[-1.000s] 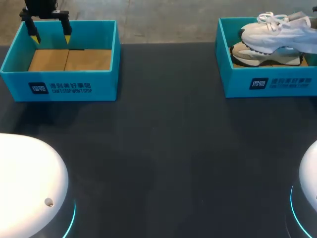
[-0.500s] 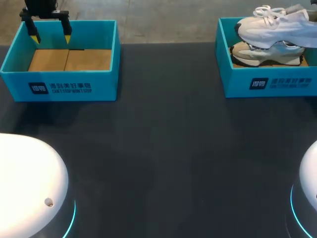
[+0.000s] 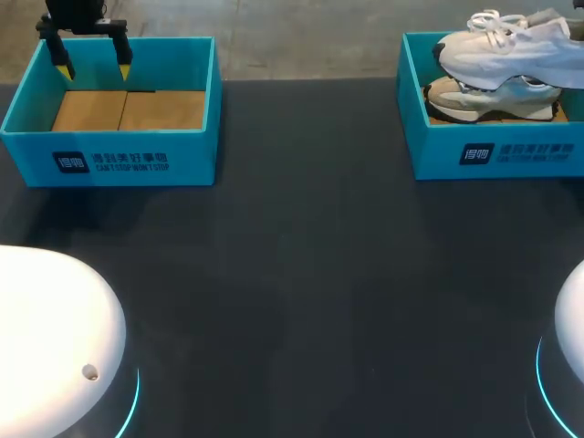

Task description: Take the shoe out of the shoebox, open the shoe tongue, remove and reinsert the insole, then place the shoe into the shoebox

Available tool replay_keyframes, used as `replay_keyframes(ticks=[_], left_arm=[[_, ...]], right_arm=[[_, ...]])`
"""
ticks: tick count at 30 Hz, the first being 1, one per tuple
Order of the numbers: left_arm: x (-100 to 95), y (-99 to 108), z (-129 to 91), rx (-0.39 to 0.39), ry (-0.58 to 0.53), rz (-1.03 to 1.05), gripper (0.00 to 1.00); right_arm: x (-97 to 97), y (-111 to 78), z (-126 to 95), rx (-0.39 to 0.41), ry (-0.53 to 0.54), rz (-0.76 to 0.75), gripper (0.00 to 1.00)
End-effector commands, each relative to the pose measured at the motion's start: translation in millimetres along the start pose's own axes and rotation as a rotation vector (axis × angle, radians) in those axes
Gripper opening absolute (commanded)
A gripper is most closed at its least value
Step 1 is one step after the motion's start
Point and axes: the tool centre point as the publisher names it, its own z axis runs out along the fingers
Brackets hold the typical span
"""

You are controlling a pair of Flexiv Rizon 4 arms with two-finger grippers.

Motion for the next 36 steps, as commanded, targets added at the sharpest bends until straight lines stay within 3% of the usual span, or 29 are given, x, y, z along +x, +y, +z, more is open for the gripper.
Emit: replay_keyframes(ticks=[1,7,20,36], left_arm=[[-0.1,0,-1,-0.001,-0.001,0.0,1.0],[-0.1,0,-1,-0.001,-0.001,0.0,1.0],[-0.1,0,-1,-0.001,-0.001,0.0,1.0],[-0.1,0,-1,-0.001,-0.001,0.0,1.0]], right_arm=[[-0.6,-0.5,-2,-0.001,0.001,0.001,0.0],[-0.6,-0.5,-2,-0.001,0.001,0.001,0.0],[12.6,-50.2,-38,-0.01,-0.013,0.057,0.0],[55.8,-111.9,-52,0.021,-0.058,-0.012,0.0]])
